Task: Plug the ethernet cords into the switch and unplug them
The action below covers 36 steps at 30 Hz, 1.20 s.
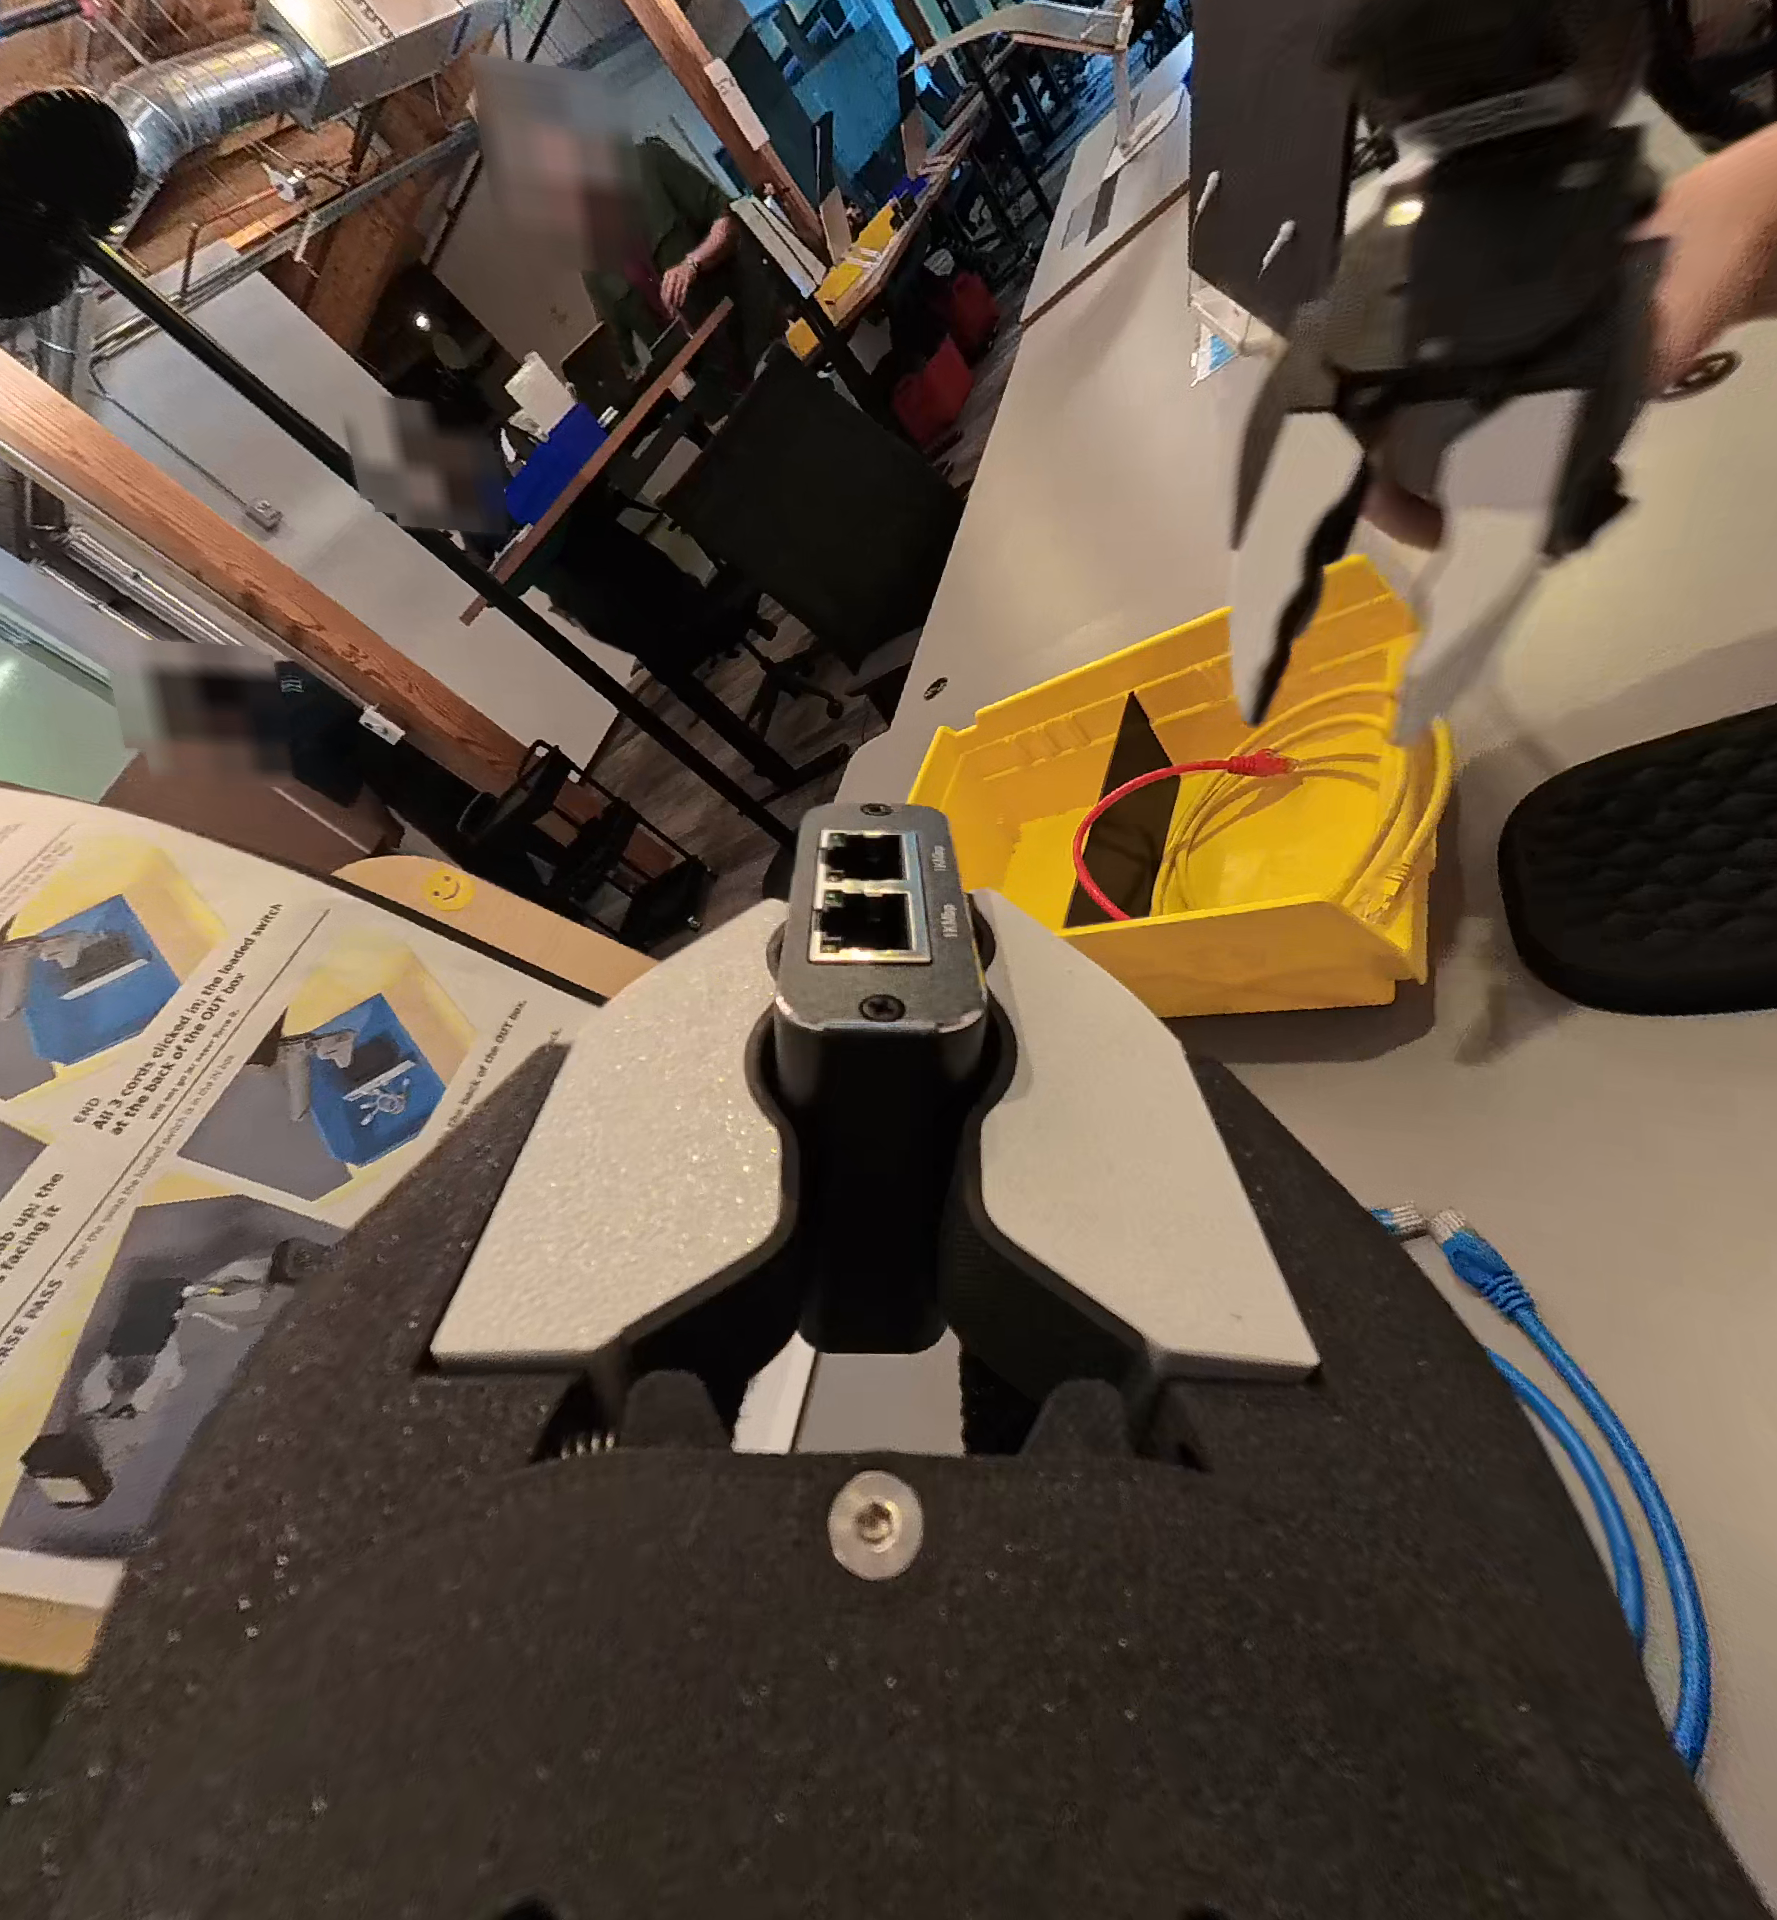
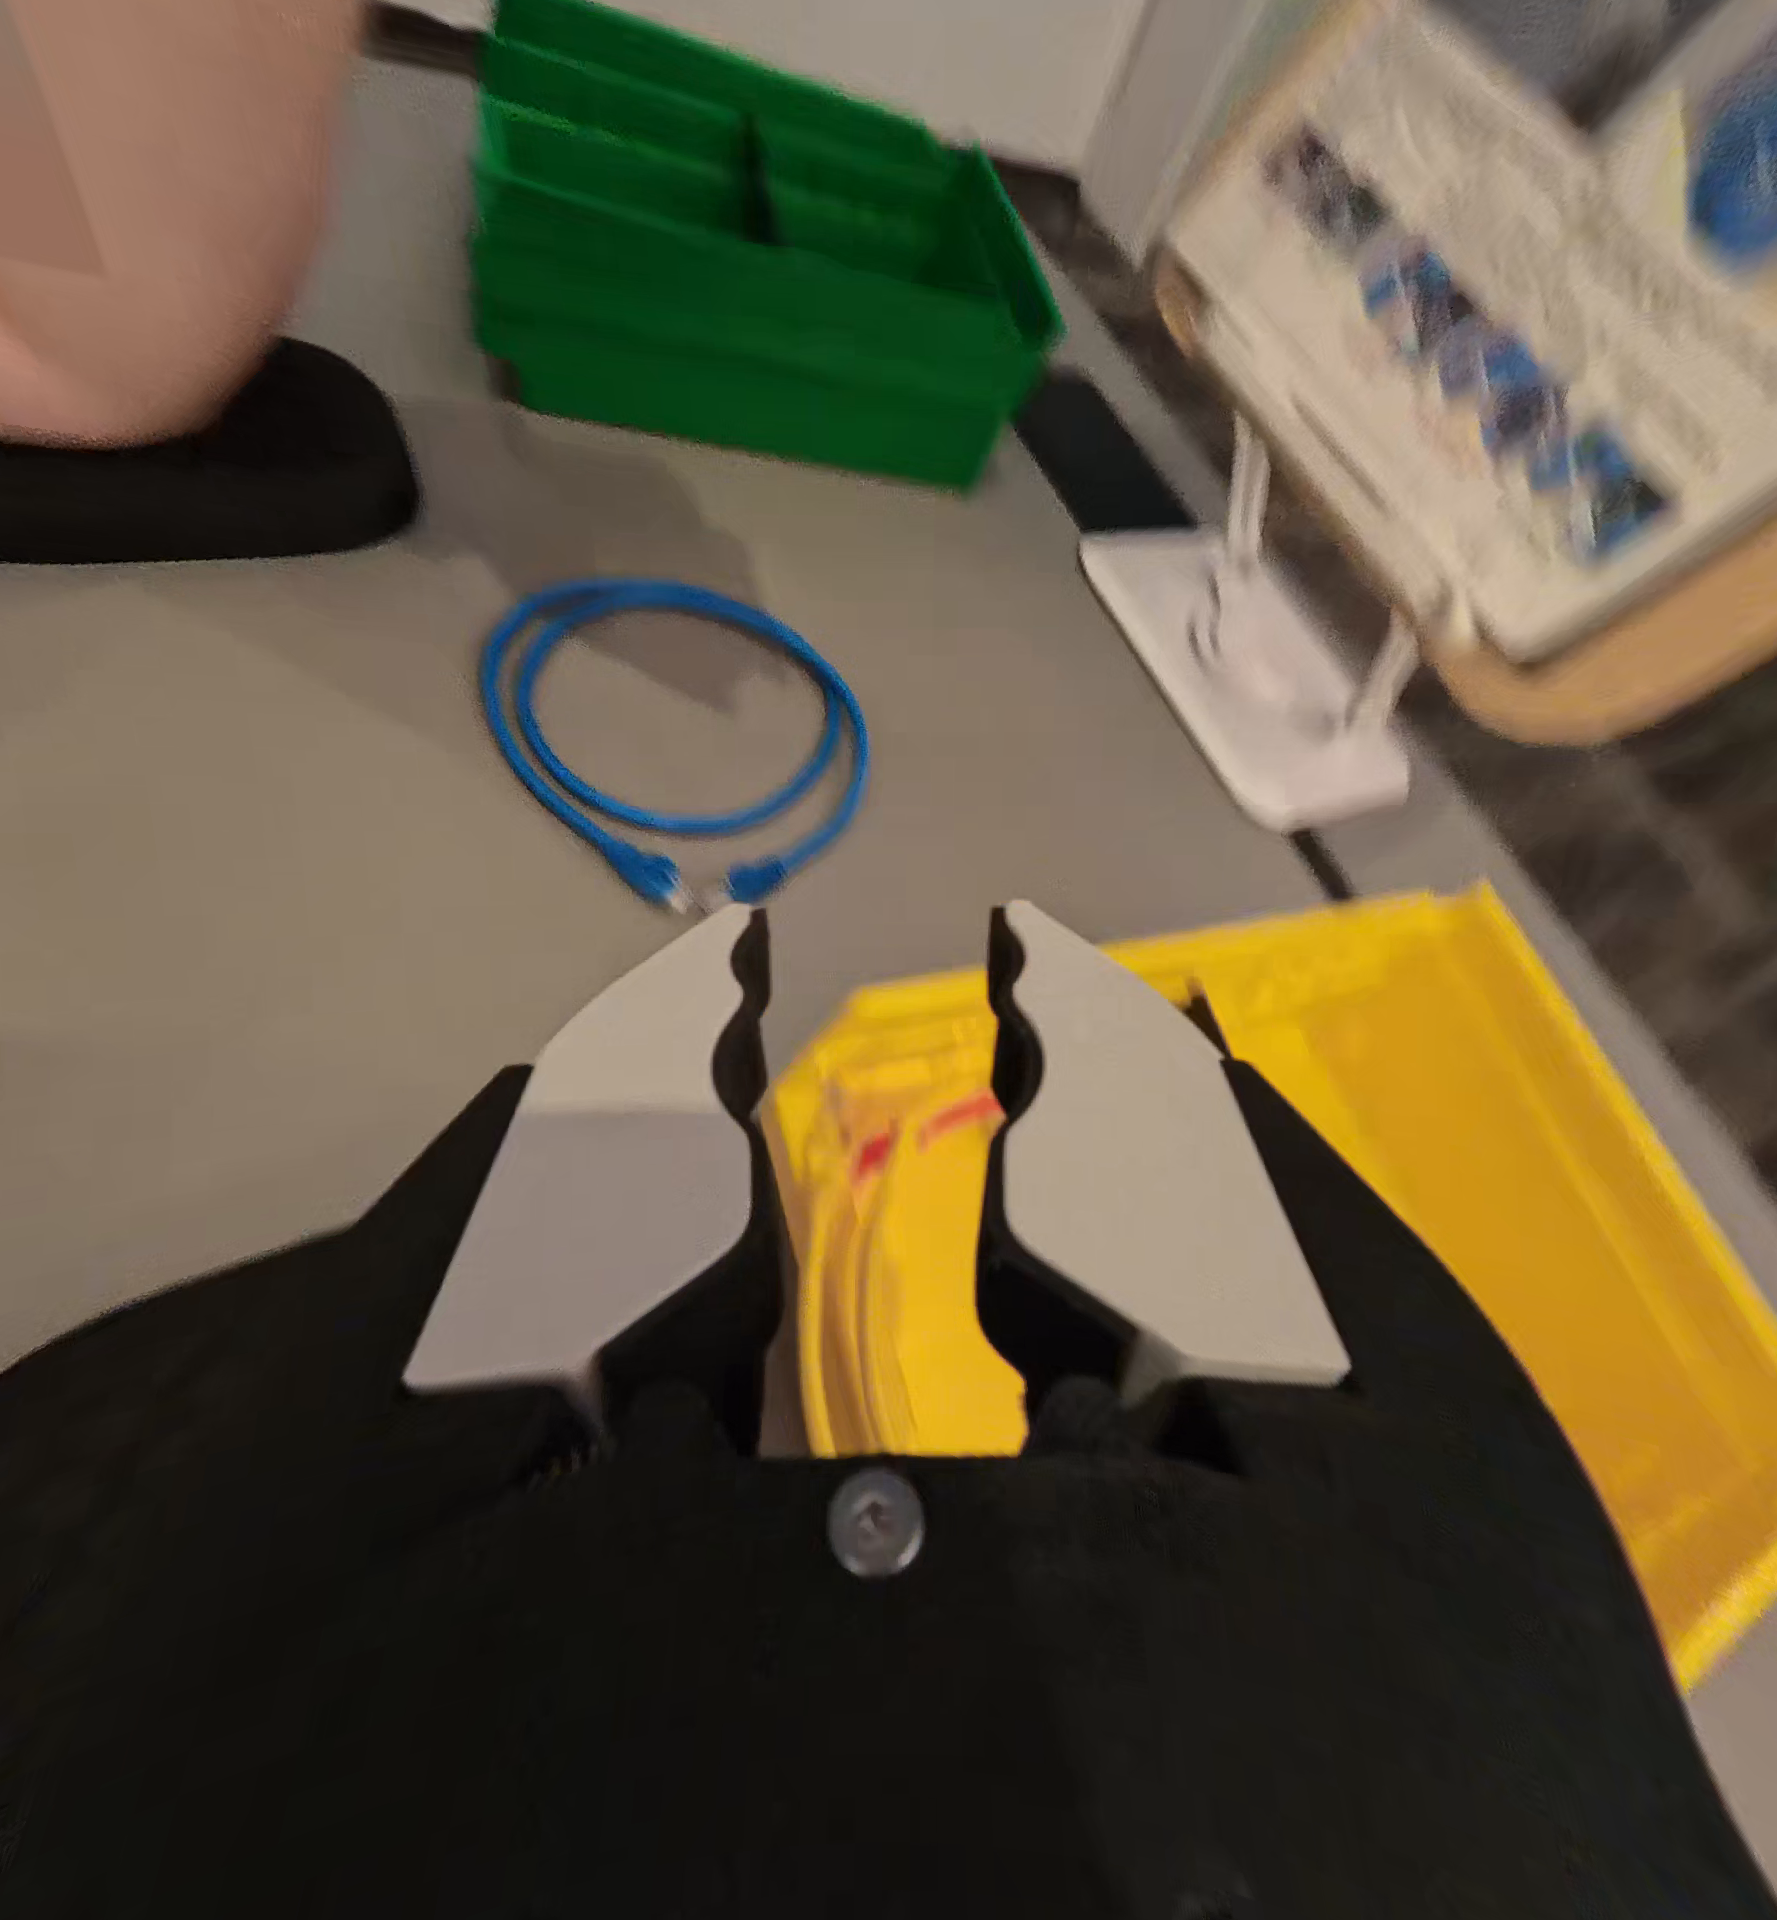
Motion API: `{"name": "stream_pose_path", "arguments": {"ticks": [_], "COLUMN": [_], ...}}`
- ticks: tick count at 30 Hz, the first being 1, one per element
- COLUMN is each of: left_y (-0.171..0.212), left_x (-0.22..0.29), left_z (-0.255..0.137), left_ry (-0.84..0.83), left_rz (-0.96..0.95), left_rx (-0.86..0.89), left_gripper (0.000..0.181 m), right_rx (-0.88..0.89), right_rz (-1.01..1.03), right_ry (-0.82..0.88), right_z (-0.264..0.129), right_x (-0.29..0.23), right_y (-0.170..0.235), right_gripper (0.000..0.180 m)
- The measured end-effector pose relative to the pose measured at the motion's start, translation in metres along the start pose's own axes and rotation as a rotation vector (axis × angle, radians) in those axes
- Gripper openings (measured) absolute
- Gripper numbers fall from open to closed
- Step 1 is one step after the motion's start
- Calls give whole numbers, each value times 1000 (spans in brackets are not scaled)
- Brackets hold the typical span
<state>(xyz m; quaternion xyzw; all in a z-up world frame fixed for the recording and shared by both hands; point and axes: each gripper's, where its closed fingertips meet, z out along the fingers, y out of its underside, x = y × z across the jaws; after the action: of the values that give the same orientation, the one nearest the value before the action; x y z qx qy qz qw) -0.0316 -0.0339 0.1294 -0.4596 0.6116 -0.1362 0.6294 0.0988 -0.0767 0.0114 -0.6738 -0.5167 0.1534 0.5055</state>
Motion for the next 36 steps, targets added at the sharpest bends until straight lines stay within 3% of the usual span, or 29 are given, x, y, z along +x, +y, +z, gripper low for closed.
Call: {"name": "stream_pose_path", "arguments": {"ticks": [6, 11, 18, 22, 26, 30, 36], "left_y": [-3, -2, -4, -8, -7, -8, -6], "left_x": [-13, -32, -45, -45, -43, -42, -39], "left_z": [-18, -51, -77, -78, -77, -74, -71], "left_ry": [-57, -128, -194, -206, -204, -200, -197], "left_rz": [14, 4, 11, 15, 22, 30, 55], "left_rx": [9, 28, 51, 57, 43, 42, 12], "left_gripper": [26, 26, 26, 26, 26, 26, 26], "right_rx": [-73, -216, -438, -391, -460, -440, -412], "right_rz": [-301, -293, -248, -166, -93, -32, 11], "right_ry": [-267, -452, -564, -560, -504, -485, -497], "right_z": [103, 164, 193, 214, 236, 240, 238], "right_x": [-107, -131, -146, -157, -163, -169, -166], "right_y": [-10, 8, 33, 13, 15, 10, 5], "right_gripper": [43, 35, 34, 34, 36, 18, 14]}}
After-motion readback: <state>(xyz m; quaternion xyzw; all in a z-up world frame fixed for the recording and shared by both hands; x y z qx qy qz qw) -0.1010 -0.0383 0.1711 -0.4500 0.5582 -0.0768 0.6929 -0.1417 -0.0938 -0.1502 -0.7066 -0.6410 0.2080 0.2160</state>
